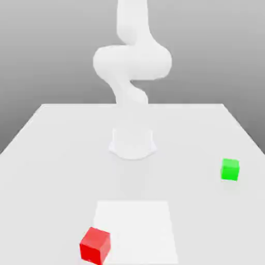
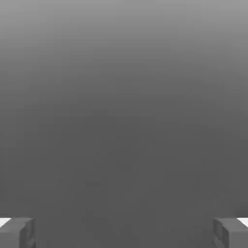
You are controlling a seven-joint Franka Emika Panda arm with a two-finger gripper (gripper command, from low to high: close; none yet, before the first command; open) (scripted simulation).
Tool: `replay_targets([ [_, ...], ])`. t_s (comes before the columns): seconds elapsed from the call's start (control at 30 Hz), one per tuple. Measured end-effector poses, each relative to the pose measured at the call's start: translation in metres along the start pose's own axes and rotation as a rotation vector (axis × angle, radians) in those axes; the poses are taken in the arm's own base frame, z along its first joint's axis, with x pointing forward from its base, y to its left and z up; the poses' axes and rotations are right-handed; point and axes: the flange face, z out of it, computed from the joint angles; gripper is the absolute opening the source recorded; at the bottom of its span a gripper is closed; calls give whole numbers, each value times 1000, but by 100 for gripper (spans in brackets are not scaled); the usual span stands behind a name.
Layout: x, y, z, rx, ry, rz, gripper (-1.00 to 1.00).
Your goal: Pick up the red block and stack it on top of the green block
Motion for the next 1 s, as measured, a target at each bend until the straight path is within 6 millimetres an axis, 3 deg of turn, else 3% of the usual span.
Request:
replay_targets([
  [0.27,-3,37,157,-189,-139,96,0],
  [0.53,-35,110,292,-379,-267,194,0],
  [0.8,-95,208,396,-575,-387,292,0],
  [0.97,-129,248,446,-607,-405,307,0],
  [1.0,-134,254,454,-608,-406,307,-100],
])
